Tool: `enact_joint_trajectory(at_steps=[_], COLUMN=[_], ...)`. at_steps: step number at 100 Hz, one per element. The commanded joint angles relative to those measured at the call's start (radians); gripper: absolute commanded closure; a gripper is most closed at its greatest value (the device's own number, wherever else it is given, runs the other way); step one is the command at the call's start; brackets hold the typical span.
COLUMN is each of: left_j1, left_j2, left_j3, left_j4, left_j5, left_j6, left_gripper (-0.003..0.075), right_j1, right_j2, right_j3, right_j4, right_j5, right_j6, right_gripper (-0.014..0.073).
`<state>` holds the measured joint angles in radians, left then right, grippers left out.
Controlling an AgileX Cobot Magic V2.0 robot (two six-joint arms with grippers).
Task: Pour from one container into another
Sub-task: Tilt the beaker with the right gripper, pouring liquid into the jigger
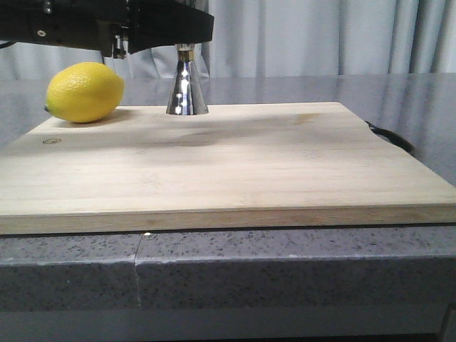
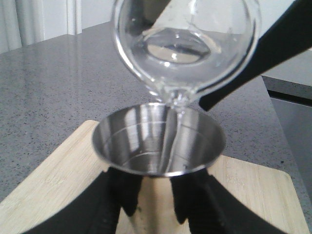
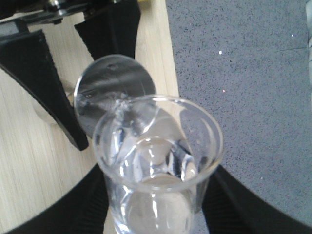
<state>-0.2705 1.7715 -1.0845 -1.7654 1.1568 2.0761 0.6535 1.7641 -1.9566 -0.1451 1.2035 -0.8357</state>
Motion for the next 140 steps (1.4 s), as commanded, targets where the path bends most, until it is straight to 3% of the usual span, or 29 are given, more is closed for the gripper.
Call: enact_joint_trajectory(at_steps=[1, 31, 60, 140], left_j1=[-0.007, -0.007, -0.007, -0.007], left_j2=[-0.041, -0.041, -0.041, -0.041], left_j3=[-0.029, -0.029, -0.029, -0.029], left_j4=[-0.099, -0.099, -0.099, -0.099], left_j5=[0.089, 0.089, 0.089, 0.089], left_j6=[-0.010, -0.010, -0.010, -0.010], left_gripper=[0.0511, 0.0511, 0.0511, 0.0511], right_j1=[0.002, 0.002, 0.002, 0.002], right_j2=[-0.046, -0.046, -0.046, -0.046], right_j3=[-0.035, -0.035, -0.035, -0.035], right_j4=[-0.026, -0.088, -0.105, -0.109], right_j5=[-0.057, -0.080, -0.080, -0.101], right_j6=[-0.024, -0.028, -0.143, -0.298], right_gripper=[0.0334, 0.0334, 0.0333, 0.0332])
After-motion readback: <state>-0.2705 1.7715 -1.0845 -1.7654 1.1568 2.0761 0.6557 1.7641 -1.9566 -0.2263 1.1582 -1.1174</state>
